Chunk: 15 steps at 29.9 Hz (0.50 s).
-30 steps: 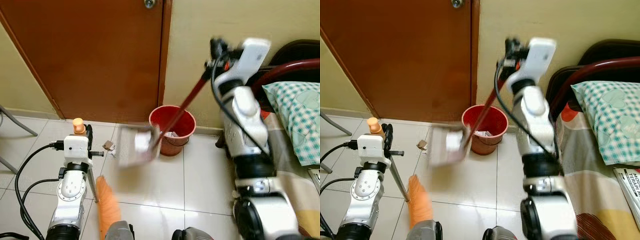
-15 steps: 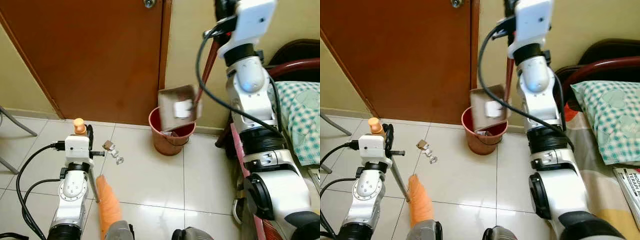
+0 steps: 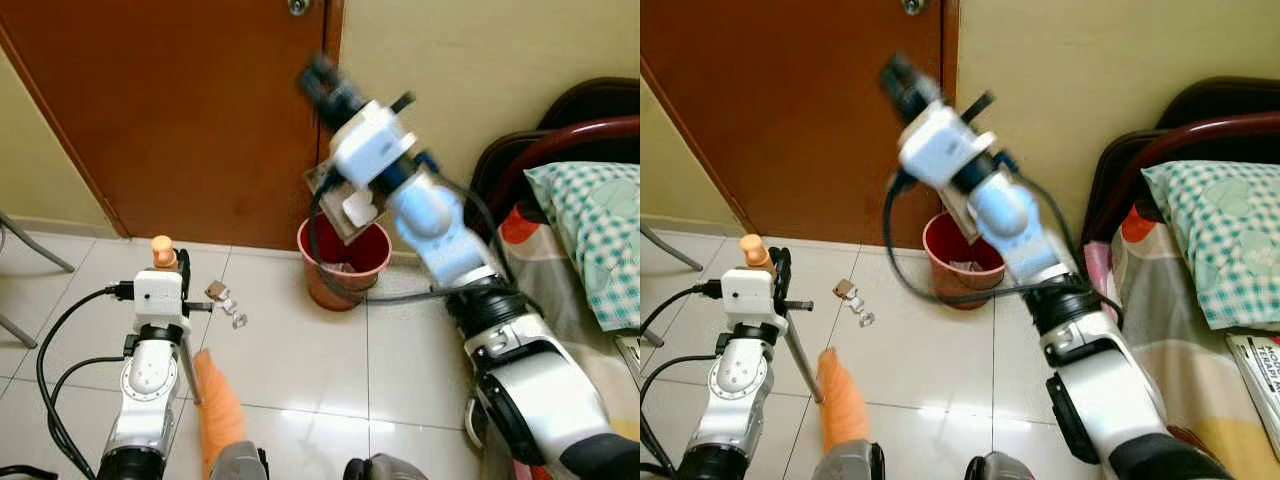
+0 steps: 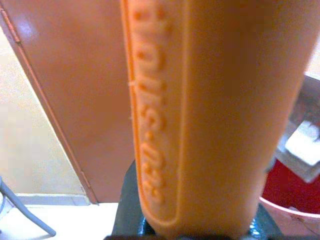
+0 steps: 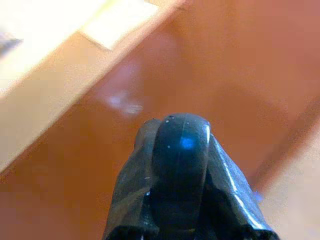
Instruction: Sweep floor
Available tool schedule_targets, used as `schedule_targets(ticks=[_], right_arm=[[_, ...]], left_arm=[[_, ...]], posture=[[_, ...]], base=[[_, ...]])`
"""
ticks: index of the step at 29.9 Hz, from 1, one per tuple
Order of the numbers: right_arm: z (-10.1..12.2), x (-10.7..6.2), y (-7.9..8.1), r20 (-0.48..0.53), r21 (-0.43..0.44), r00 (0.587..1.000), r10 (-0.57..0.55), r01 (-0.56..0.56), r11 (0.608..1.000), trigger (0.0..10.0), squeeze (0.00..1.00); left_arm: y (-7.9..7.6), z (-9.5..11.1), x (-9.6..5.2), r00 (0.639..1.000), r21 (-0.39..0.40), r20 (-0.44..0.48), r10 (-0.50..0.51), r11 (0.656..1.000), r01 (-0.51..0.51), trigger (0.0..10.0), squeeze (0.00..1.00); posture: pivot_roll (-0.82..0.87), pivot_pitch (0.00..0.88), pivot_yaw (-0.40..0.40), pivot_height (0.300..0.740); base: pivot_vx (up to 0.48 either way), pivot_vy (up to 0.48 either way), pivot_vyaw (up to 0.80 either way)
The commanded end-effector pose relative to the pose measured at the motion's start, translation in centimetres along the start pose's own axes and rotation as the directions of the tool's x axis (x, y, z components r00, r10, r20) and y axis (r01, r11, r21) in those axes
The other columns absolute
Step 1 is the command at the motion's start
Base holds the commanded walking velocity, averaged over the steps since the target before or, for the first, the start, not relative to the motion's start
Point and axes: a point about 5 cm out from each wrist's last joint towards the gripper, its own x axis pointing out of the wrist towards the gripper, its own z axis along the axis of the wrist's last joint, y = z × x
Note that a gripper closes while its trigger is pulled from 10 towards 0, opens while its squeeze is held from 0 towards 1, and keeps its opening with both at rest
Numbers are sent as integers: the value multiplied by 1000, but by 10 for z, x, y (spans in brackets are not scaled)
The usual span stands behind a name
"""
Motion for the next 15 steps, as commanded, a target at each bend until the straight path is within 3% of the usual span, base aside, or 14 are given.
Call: schedule_targets(ticks=[1,4,9,11,14,15], right_arm=[[9,3,0,64,-47,997,43,-40,998,10000,0],[7,-3,13,75,-78,992,102,-96,992,10000,0],[10,1,5,96,-96,994,48,-39,995,10000,0],[16,6,-7,125,-93,992,-24,36,995,10000,0],[28,17,-38,145,22,961,-235,234,972,10000,0],[29,18,-41,143,37,956,-257,254,966,10000,0]], left_arm=[[-4,2,3,1000,-15,11,-6,1000,6,10000,0],[-6,1,5,1000,-28,0,-2,1000,2,10000,0],[-7,1,5,1000,-33,-12,5,999,-6,10000,0],[-7,1,6,1000,-27,-13,8,1000,-8,10000,0],[-6,2,7,999,-45,-24,31,999,-32,10000,0],[-6,2,7,999,-47,-23,32,998,-33,10000,0]], posture=[[32,0,-35,740],[30,0,-36,740],[29,0,-33,740],[31,0,-31,740],[33,0,-35,740],[33,0,-35,740]], base=[[0,0,0],[0,0,0],[0,0,0],[0,0,0],[0,0,0],[0,0,0]])
